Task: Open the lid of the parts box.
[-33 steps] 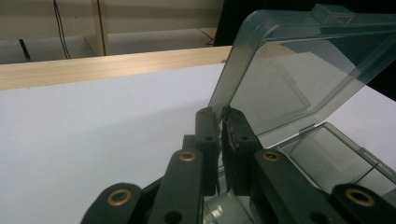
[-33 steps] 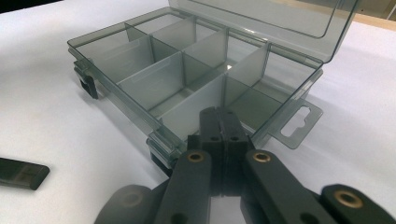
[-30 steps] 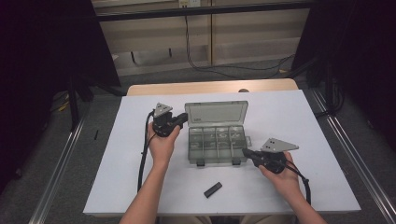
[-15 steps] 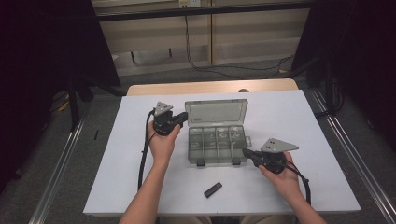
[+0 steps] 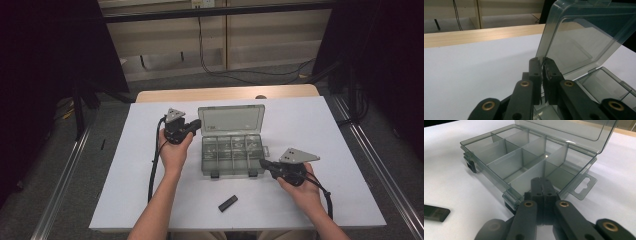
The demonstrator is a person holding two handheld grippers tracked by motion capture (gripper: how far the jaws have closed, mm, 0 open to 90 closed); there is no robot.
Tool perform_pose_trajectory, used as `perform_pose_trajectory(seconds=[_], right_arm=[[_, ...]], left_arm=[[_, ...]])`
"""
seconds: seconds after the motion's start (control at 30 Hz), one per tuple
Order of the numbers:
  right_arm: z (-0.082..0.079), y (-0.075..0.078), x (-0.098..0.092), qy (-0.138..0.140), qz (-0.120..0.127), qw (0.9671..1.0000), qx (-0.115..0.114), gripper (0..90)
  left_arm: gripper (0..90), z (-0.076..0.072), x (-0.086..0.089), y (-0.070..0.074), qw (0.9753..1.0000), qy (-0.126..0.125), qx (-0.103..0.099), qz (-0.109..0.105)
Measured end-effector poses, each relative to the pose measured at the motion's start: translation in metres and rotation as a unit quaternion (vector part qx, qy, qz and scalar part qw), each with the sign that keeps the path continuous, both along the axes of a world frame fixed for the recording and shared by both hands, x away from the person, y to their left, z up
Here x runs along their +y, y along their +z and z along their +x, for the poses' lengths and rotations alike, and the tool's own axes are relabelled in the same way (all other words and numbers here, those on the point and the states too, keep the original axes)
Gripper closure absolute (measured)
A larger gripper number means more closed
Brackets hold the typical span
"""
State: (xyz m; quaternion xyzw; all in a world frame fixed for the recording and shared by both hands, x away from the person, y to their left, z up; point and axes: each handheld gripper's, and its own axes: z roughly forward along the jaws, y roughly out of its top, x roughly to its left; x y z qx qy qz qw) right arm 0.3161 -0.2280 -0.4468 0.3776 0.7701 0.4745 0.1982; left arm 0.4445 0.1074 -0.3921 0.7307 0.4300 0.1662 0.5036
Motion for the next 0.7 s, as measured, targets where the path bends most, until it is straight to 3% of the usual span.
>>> perform_pose_trajectory(seconds=[0.7], right_arm=[[0.0000, -0.0002, -0.0001, 0.000, 0.001, 1.0000, -0.001, 90.0]], left_arm=[[86.1, 0.0080, -0.0011, -0.0010, 0.9999, 0.005, 0.010, -0.003]])
